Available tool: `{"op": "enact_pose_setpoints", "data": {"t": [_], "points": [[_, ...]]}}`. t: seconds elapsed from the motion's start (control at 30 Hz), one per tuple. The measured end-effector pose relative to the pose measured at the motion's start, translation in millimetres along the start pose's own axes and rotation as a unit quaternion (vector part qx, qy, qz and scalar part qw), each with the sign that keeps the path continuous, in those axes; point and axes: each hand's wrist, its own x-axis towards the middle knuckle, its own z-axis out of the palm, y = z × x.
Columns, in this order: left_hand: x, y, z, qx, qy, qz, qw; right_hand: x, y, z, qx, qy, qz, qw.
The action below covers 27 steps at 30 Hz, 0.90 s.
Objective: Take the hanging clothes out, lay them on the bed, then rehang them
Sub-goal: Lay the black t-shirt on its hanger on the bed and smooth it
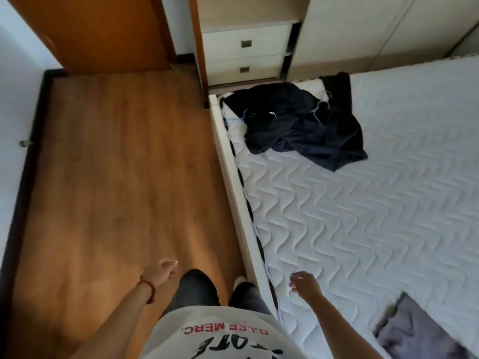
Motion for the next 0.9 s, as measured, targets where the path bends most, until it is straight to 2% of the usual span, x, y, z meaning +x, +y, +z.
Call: {"op": "enact_pose_setpoints", "data": {"t": [0.07, 0.23, 0.43, 0.63, 0.9], "points": [[8, 7, -11, -0.018, 0.021, -0.010, 1.000, 14, -40, 5, -0.037, -0.022, -0.030, 0.999], [44, 21, -45, -0.059, 0.046, -0.047, 0.996, 52, -135, 31, -0.049, -0.057, -0.079, 0.994], [123, 69, -97, -0.062, 0.040, -0.059, 0.996, 98, -218, 56, -0.027, -0.051, -0.056, 0.997], [208, 174, -163, 0.043, -0.034, -0.023, 0.998, 123, -266, 78, 0.017, 0.012, 0.048, 0.999], [302, 358, -195, 0.120, -0.101, 0.099, 0.983, 130, -328, 107, 0.109, 0.040, 0.084, 0.990]]}}
